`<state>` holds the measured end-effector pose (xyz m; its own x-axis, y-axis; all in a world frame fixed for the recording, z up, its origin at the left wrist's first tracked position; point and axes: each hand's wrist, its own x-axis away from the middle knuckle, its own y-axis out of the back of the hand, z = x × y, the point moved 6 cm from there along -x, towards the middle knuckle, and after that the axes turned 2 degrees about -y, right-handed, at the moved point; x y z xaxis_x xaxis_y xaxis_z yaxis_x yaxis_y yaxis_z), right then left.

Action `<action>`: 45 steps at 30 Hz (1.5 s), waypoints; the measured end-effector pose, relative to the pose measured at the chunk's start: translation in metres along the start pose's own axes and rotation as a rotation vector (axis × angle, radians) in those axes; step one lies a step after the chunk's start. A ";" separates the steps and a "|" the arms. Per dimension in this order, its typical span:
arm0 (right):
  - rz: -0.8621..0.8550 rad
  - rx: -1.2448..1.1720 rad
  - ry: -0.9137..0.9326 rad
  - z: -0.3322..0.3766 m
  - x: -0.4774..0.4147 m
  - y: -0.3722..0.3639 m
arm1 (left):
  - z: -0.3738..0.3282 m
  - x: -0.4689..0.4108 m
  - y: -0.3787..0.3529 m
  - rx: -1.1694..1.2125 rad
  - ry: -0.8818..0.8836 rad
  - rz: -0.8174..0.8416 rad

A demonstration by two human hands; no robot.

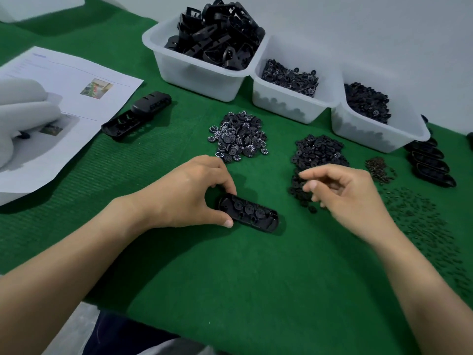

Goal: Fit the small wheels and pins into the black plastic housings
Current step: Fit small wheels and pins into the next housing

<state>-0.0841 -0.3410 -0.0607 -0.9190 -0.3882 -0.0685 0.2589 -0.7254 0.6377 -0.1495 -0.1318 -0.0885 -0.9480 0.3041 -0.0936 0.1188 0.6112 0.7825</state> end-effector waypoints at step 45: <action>0.253 0.269 0.225 0.004 0.030 -0.014 | -0.052 -0.030 -0.052 0.068 -0.006 -0.016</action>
<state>-0.1161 -0.3405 -0.0687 -0.7415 -0.6703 -0.0308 0.3535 -0.4292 0.8311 -0.1432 -0.2111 -0.0944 -0.9481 0.2986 -0.1095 0.1239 0.6639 0.7375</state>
